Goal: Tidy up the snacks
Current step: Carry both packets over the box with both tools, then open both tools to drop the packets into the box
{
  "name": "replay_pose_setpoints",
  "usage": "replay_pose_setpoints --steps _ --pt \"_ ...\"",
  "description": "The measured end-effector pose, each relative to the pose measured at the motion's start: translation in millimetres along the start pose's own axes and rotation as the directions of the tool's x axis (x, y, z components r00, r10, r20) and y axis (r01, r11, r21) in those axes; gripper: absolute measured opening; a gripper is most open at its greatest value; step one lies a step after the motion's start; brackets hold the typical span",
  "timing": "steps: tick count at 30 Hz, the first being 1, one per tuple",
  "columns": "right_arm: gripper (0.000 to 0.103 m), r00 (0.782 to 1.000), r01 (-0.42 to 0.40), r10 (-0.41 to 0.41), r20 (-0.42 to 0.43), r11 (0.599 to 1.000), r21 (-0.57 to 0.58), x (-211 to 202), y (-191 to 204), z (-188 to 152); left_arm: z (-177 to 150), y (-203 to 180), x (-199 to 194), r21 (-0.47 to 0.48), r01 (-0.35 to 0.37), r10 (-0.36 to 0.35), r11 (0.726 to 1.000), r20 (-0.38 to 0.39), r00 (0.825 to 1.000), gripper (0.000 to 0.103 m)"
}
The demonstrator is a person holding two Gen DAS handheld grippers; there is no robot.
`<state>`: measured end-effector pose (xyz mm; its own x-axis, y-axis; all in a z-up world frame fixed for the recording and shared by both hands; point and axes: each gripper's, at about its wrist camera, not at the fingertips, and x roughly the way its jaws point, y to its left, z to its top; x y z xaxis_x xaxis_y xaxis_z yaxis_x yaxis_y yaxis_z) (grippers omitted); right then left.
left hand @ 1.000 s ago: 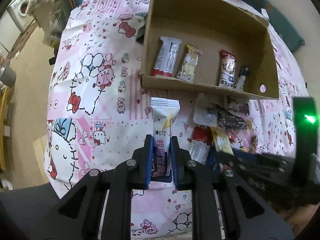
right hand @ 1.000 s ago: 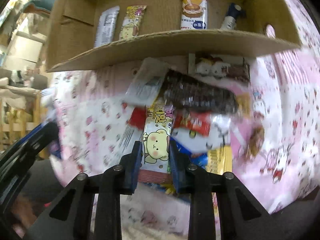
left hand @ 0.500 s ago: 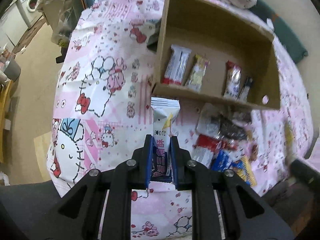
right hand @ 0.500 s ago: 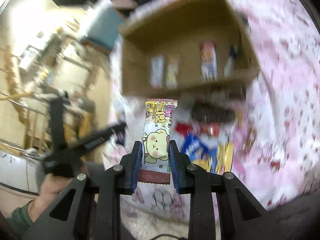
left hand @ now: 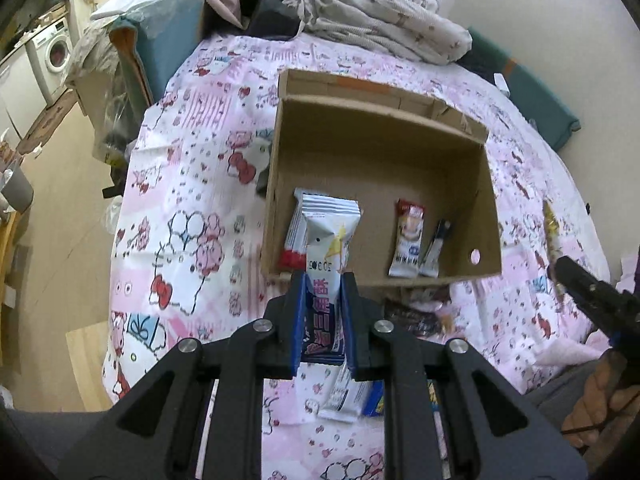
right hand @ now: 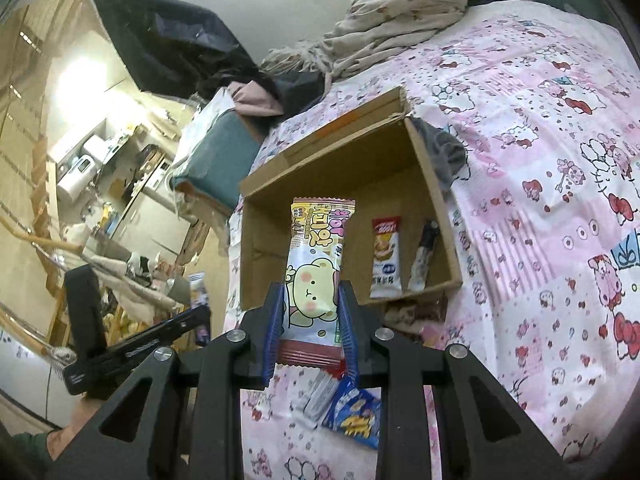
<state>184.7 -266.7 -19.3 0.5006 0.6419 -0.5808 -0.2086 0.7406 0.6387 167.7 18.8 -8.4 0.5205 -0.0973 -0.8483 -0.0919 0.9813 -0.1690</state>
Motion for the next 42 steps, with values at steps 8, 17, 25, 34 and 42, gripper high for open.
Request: replay_pose_setpoints --steps 8,17,25,34,42 --pt "0.028 1.000 0.019 -0.019 0.013 1.000 0.013 20.3 -12.1 22.1 27.8 -9.3 12.2 0.030 -0.010 0.009 0.999 0.030 1.000 0.014" --pt "0.028 0.998 0.056 -0.056 -0.016 0.998 -0.002 50.1 -19.0 39.6 53.2 -20.7 37.3 0.069 -0.007 0.005 0.998 0.021 1.000 0.014" --pt "0.028 0.994 0.078 -0.080 -0.069 0.996 -0.037 82.9 -19.5 49.4 60.6 -24.1 66.8 0.072 -0.009 0.008 0.997 0.019 1.000 0.014" --pt "0.028 0.980 0.130 -0.135 -0.144 0.991 -0.043 111.9 -27.5 45.9 57.1 -23.7 92.3 0.077 0.002 -0.005 0.997 0.043 0.999 0.014" --pt "0.029 0.978 0.141 -0.145 -0.148 0.989 -0.034 116.3 -32.1 46.5 57.2 -21.3 97.9 0.081 0.000 -0.004 0.997 0.051 0.999 0.015"
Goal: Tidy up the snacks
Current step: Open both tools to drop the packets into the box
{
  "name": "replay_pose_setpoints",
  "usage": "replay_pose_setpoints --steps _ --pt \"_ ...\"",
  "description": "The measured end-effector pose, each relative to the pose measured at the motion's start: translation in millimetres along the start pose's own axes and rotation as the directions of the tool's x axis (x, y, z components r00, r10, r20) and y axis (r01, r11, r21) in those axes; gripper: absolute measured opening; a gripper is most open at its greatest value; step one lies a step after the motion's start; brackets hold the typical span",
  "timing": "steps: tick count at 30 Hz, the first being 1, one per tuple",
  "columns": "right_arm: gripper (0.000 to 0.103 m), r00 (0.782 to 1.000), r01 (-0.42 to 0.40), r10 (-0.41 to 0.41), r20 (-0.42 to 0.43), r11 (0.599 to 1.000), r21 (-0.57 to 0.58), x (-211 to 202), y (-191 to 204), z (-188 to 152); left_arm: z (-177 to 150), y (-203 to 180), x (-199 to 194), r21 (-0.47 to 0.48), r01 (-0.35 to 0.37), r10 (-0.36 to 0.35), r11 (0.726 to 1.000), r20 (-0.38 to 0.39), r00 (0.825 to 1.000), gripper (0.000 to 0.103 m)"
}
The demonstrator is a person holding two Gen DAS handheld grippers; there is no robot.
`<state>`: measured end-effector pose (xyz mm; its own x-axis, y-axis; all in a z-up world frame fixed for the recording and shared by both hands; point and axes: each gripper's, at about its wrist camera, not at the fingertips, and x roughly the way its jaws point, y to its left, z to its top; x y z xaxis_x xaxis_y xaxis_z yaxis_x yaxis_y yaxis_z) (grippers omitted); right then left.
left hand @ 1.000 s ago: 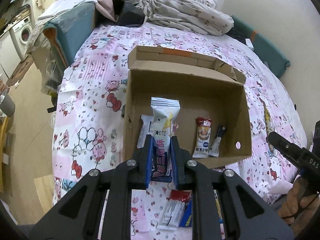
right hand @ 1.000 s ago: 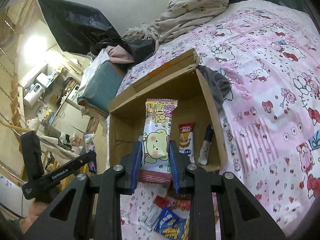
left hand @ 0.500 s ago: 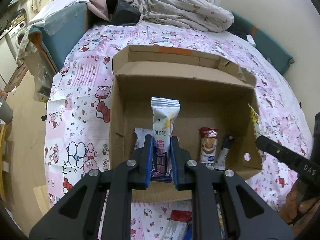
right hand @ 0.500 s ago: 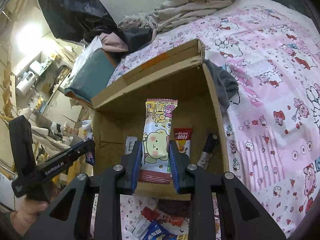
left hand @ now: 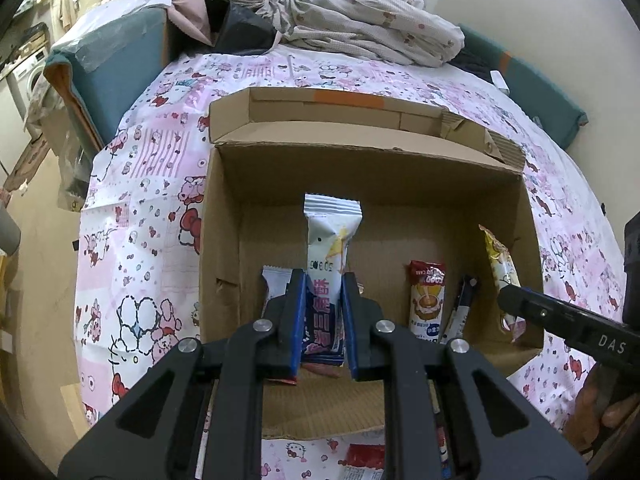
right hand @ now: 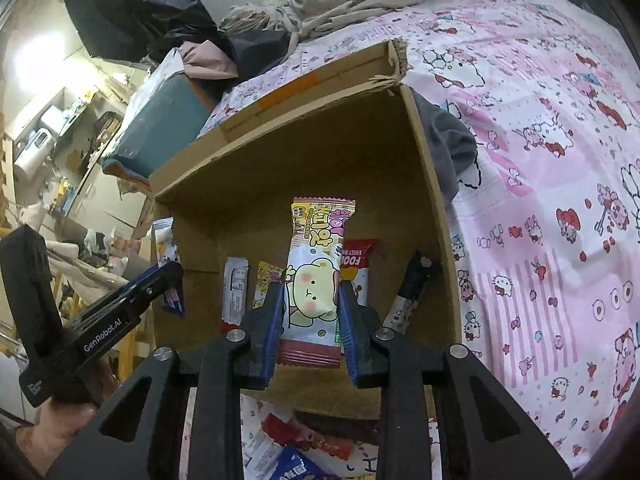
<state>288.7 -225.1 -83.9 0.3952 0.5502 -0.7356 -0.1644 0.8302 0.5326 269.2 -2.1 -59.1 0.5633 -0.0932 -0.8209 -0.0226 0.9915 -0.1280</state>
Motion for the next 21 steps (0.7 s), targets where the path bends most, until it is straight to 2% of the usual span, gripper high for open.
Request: replay_pose_setpoints --steps 8,14,16,17,18,19,20,21 --pt "0.031 1.000 -0.012 0.012 -0.001 1.000 0.004 4.2 1.0 2.9 -1.8 2.5 -0.5 -0.027 0.003 -0.002 1.000 0.003 1.000 0.015" --pt "0.031 0.999 -0.037 0.038 0.022 0.999 -0.036 -0.2 7.8 2.3 -3.4 1.2 3.8 -0.033 0.018 -0.018 0.999 -0.025 1.000 0.015" --pt "0.032 0.998 -0.051 0.051 0.025 0.998 -0.029 -1.0 7.6 2.6 -3.3 0.0 2.7 -0.025 0.016 -0.016 1.000 -0.024 1.000 0.018" --pt "0.033 0.998 -0.047 0.048 0.027 0.998 -0.032 -1.4 8.0 2.6 -3.2 -0.3 1.9 -0.022 0.019 -0.019 1.000 -0.025 1.000 0.021" --pt "0.038 0.999 -0.036 0.037 0.030 0.999 -0.038 -1.9 8.5 2.6 -3.3 -0.3 1.1 -0.023 0.021 -0.022 1.000 -0.026 0.999 0.035" --pt "0.053 0.999 -0.030 0.032 0.033 0.999 -0.037 -2.3 9.0 2.1 -3.2 0.1 0.0 -0.027 0.019 -0.020 0.999 -0.026 0.999 0.055" --pt "0.062 0.999 -0.032 0.034 0.038 0.999 -0.033 -3.6 8.4 1.6 -3.4 0.7 -1.6 -0.033 0.013 -0.013 0.999 -0.021 1.000 0.065" --pt "0.067 0.998 -0.031 0.033 0.044 0.999 -0.034 -4.5 9.0 1.5 -3.8 0.9 -3.1 -0.038 0.006 -0.006 0.999 -0.015 1.000 0.080"
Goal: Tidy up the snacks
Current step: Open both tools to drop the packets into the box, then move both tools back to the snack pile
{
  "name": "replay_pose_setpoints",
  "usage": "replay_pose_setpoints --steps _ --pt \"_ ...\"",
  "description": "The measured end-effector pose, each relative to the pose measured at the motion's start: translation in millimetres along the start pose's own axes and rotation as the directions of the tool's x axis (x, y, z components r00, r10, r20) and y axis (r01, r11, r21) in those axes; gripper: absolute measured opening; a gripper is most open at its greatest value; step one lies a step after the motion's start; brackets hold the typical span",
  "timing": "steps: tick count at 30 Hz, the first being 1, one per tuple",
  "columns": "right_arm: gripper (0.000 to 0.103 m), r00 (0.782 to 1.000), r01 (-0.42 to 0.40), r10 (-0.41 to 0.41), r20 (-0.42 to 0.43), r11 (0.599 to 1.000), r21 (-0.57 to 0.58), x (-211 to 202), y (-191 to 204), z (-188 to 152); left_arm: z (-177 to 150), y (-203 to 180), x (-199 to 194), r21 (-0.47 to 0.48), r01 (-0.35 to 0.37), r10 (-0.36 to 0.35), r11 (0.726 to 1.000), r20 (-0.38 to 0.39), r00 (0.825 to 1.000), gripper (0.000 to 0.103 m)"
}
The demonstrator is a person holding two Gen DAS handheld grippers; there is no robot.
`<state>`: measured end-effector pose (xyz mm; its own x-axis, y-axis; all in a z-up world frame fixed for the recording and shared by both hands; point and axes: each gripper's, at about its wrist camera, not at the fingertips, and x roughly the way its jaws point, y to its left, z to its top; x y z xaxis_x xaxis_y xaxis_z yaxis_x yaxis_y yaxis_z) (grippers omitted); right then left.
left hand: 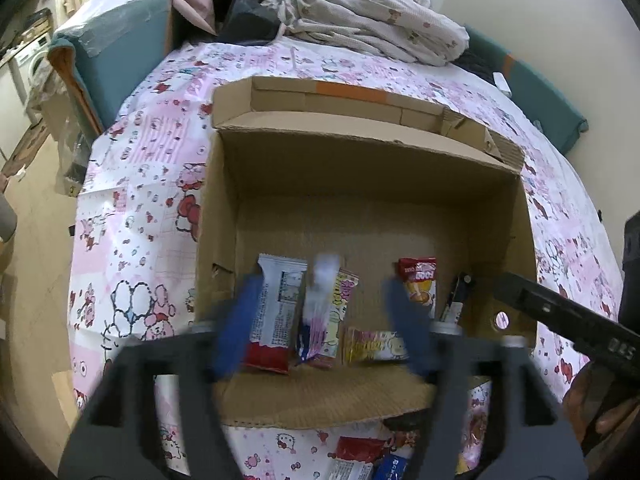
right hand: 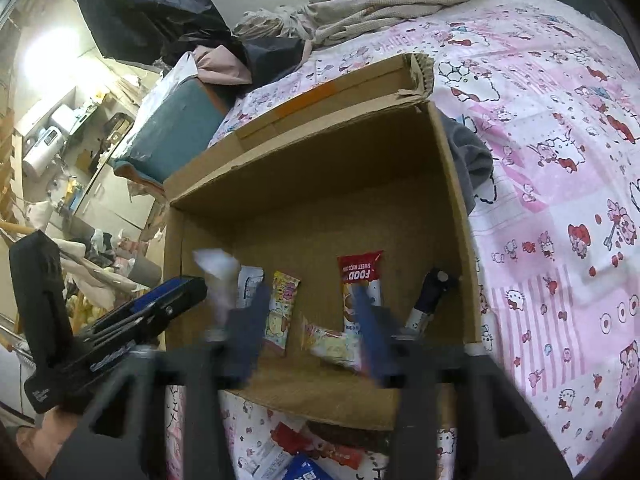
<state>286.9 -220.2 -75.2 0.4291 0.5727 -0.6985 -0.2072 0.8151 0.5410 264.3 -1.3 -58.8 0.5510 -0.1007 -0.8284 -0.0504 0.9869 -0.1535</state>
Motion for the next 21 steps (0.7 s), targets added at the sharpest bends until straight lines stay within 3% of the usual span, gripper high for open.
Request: replay_pose_setpoints --steps 1,9,17,21 --pt "0.067 1.000 0.004 -0.004 0.005 1.000 -0.009 -1.8 1.2 0.4 -0.7 0.1 -1.4 -0.004 -0.002 0.002 1.000 0.005 1.000 0.085" --pt "0.067 1.000 0.006 -0.006 0.023 1.000 0.026 -15.9 0.9 -0.6 -2.5 -4.0 -8.6 0.016 0.008 -0.008 1.000 0.007 1.000 0.085" --pt "0.067 0.999 0.013 -0.013 0.030 1.000 -0.005 -31.0 13.2 -13.7 -6.1 -1.1 -32.3 0.021 -0.006 0.005 1.000 0.062 0.998 0.085" --pt "0.068 0.999 0.009 -0.008 0.036 1.000 -0.028 -39.6 19.0 -19.1 -7.9 1.4 -34.9 0.012 0.019 -0.019 1.000 0.009 1.000 0.085"
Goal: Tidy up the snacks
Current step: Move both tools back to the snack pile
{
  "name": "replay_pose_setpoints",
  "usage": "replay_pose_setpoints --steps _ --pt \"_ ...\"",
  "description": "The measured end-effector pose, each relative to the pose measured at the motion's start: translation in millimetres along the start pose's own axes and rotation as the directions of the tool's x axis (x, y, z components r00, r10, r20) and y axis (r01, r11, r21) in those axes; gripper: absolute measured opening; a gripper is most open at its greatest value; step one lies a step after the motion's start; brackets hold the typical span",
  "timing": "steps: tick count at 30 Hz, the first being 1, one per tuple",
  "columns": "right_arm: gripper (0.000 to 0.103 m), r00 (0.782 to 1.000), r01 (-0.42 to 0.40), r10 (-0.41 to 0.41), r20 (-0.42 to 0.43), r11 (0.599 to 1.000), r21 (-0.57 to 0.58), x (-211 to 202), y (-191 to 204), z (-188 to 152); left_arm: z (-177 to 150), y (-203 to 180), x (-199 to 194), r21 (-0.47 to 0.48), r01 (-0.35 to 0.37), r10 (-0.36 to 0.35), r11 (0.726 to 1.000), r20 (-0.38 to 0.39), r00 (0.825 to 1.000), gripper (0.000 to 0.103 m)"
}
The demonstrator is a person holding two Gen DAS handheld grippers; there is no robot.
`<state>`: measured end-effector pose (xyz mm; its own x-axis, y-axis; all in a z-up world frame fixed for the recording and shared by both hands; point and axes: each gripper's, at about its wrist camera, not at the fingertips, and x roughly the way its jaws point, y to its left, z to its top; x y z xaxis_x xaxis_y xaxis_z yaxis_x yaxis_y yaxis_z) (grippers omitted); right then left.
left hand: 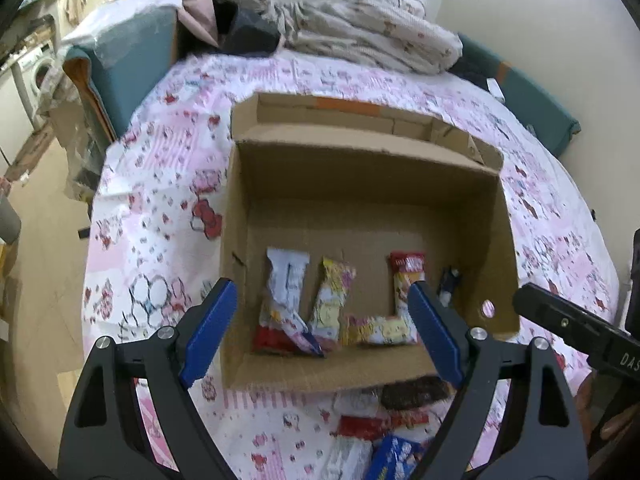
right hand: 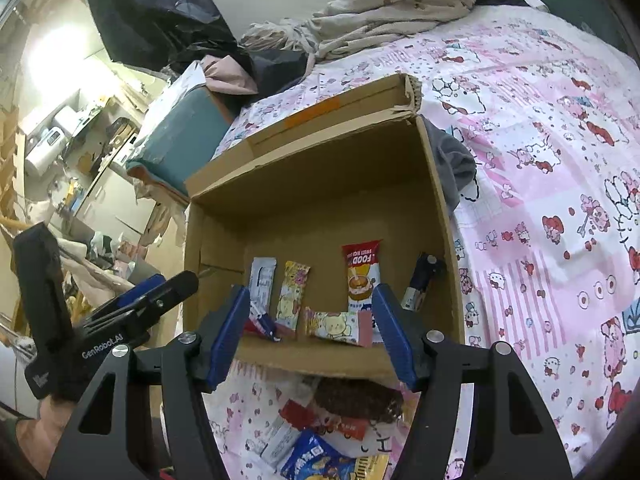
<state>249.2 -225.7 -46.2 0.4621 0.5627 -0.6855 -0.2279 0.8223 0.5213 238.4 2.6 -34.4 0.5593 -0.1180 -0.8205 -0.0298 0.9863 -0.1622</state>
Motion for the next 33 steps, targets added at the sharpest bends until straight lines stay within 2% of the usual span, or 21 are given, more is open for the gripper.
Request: replay_pose_setpoints --steps 5,8,10,12,17,22,25,28,30,33 --pt "0.069 1.000 -0.015 0.015 0.003 1.000 0.019 -13.2 0.9 -10.8 -5.1 -0.2 -15.6 0.021 -0.034 0.033 0.999 0.033 0.999 0.085" --pt "0.077 1.000 -0.015 0.015 0.011 1.000 0.027 -22.4 0.9 -18.6 -9.1 0.7 -27.4 0.036 -0.038 0.036 0.999 0.055 0.998 0.086" --pt "0.083 1.000 -0.012 0.012 0.014 0.999 0.041 -27.4 -0.1 -23.2 -13.6 0.7 -33.8 0.041 -0.036 0.034 0.998 0.063 0.997 0.094" --pt "0.086 1.000 -0.006 0.005 0.017 0.998 0.058 -31.9 -1.7 -28.5 -19.3 -2.0 -38.3 0.061 -0.026 0.022 0.998 0.053 0.998 0.095" --pt "0.086 0.999 0.043 -0.044 0.032 0.998 0.045 -43.0 1.9 -41.1 -33.4 -7.7 -49.2 0.086 -0.014 0.010 0.996 0.045 0.999 0.095" --pt "0.086 0.999 0.041 -0.041 0.009 0.998 0.055 -47.2 2.7 -55.0 -43.4 -3.9 -60.9 0.075 -0.038 0.033 0.996 0.059 0.998 0.095" --pt "0.086 0.999 0.039 -0.040 0.006 0.997 0.065 -50.5 2.1 -62.3 -50.1 -2.0 -58.8 0.088 -0.061 0.059 0.994 0.033 0.998 0.095" --pt "0.086 1.000 -0.015 0.016 -0.012 0.992 0.127 -50.3 -6.3 -67.7 -58.4 5.3 -53.6 0.057 -0.052 0.052 0.997 -0.014 0.999 0.095" --pt "0.086 1.000 0.000 0.004 -0.028 0.990 0.144 -47.6 -10.3 -70.1 -62.7 11.3 -49.6 0.022 -0.039 0.040 0.999 -0.049 0.998 0.095" --pt "0.086 0.999 0.004 0.003 -0.045 0.988 0.152 -44.8 -12.6 -72.1 -70.1 15.2 -43.7 0.018 -0.078 0.080 0.997 -0.087 0.993 0.095"
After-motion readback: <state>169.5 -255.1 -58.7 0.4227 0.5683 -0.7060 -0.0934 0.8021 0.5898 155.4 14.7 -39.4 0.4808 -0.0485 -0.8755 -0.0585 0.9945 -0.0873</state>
